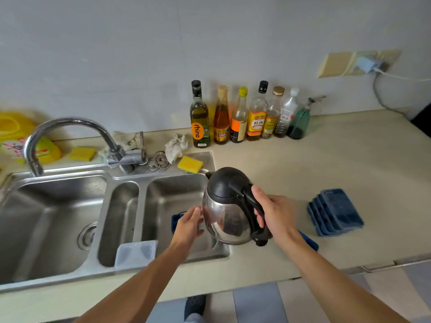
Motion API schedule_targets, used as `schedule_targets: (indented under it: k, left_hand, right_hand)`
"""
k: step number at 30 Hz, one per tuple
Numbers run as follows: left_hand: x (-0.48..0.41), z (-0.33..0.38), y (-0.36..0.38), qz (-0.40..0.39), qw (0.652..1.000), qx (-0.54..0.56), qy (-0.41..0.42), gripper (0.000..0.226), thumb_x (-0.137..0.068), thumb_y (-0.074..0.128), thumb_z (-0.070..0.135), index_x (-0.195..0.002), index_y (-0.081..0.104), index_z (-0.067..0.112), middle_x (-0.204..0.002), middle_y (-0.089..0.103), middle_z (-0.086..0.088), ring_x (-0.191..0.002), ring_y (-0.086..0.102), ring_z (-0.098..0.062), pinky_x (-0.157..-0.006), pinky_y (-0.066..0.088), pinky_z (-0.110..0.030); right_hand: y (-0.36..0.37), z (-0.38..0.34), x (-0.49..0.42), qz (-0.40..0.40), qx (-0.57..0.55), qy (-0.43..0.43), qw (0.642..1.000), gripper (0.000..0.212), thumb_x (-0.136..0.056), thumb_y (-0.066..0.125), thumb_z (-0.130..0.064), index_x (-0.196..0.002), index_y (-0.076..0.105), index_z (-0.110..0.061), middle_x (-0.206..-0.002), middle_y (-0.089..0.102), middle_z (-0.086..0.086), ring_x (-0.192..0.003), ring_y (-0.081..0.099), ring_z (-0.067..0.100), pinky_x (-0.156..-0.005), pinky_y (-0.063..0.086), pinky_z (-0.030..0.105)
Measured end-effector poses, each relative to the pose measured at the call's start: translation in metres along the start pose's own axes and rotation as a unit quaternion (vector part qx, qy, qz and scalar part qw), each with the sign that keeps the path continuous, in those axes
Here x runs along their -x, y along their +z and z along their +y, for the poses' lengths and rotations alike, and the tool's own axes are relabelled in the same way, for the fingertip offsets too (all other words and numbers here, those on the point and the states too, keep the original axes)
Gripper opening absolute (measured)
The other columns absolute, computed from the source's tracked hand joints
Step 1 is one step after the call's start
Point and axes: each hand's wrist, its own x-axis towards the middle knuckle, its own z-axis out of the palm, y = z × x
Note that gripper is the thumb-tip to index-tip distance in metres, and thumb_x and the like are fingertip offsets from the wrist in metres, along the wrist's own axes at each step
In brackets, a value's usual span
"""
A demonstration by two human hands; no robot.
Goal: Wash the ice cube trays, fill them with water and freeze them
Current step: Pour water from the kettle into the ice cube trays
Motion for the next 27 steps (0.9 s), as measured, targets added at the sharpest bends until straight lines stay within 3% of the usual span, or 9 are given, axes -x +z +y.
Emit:
schedule_targets:
  k: [5, 9, 14, 20, 25, 27]
  left_hand:
    - [0.031, -0.008, -0.010, 0.000, 0.999, 0.039, -0.031, 0.048, -0.105, 0.041, 0.049, -0.102, 0.074, 0.015, -0.101, 0.078, -0.006, -0.098, 0.067, -0.021, -0.085, 0.053, -0.039]
    - [0.038, -0.011, -0.029, -0.036, 0.996, 0.060, -0.050, 0.052, -0.106, 0.035, 0.053, -0.114, 0.072, 0.018, -0.107, 0.077, -0.002, -0.109, 0.068, -0.024, -0.086, 0.056, -0.043]
    - [0.031, -0.013, -0.051, -0.061, 0.990, 0.064, -0.111, 0.054, -0.104, 0.038, 0.055, -0.113, 0.072, 0.014, -0.105, 0.078, -0.010, -0.103, 0.072, -0.028, -0.088, 0.056, -0.046]
    - [0.019, -0.018, -0.079, -0.108, 0.984, 0.043, -0.132, 0.054, -0.104, 0.036, 0.057, -0.118, 0.070, 0.017, -0.107, 0.078, -0.005, -0.108, 0.069, -0.024, -0.083, 0.053, -0.038]
    - [0.017, -0.016, -0.091, -0.112, 0.984, 0.060, -0.127, 0.051, -0.107, 0.036, 0.049, -0.125, 0.065, 0.011, -0.119, 0.072, -0.012, -0.115, 0.065, -0.030, -0.102, 0.051, -0.048]
    - [0.019, -0.015, -0.095, -0.121, 0.981, 0.073, -0.134, 0.051, -0.108, 0.034, 0.046, -0.123, 0.067, 0.009, -0.116, 0.075, -0.010, -0.113, 0.067, -0.029, -0.099, 0.053, -0.046]
  right_hand:
    - [0.010, -0.011, 0.012, -0.044, 0.003, 0.023, 0.999, 0.066, -0.085, 0.060, -0.067, -0.055, 0.063, -0.008, -0.050, 0.054, 0.015, -0.045, 0.050, 0.022, -0.056, 0.045, 0.031]
    - [0.026, -0.025, 0.016, -0.051, 0.035, 0.029, 0.998, 0.063, -0.079, 0.062, -0.068, -0.049, 0.062, -0.013, -0.045, 0.053, 0.012, -0.041, 0.048, 0.021, -0.054, 0.043, 0.028]
    - [0.053, -0.042, 0.012, -0.050, 0.070, 0.047, 0.995, 0.058, -0.090, 0.068, -0.052, -0.053, 0.063, -0.008, -0.042, 0.052, 0.005, -0.038, 0.045, 0.020, -0.046, 0.041, 0.021]
    - [0.083, -0.054, 0.009, -0.060, 0.098, 0.073, 0.991, 0.055, -0.089, 0.069, -0.051, -0.061, 0.067, -0.004, -0.044, 0.056, -0.001, -0.039, 0.045, 0.017, -0.043, 0.039, 0.021]
    - [0.103, -0.058, 0.007, -0.051, 0.123, 0.093, 0.987, 0.057, -0.087, 0.069, -0.056, -0.060, 0.070, -0.006, -0.047, 0.053, 0.007, -0.041, 0.046, 0.020, -0.048, 0.041, 0.025]
    - [0.109, -0.061, 0.006, -0.052, 0.138, 0.100, 0.984, 0.058, -0.089, 0.067, -0.057, -0.063, 0.070, -0.006, -0.046, 0.054, 0.006, -0.041, 0.047, 0.019, -0.049, 0.042, 0.025]
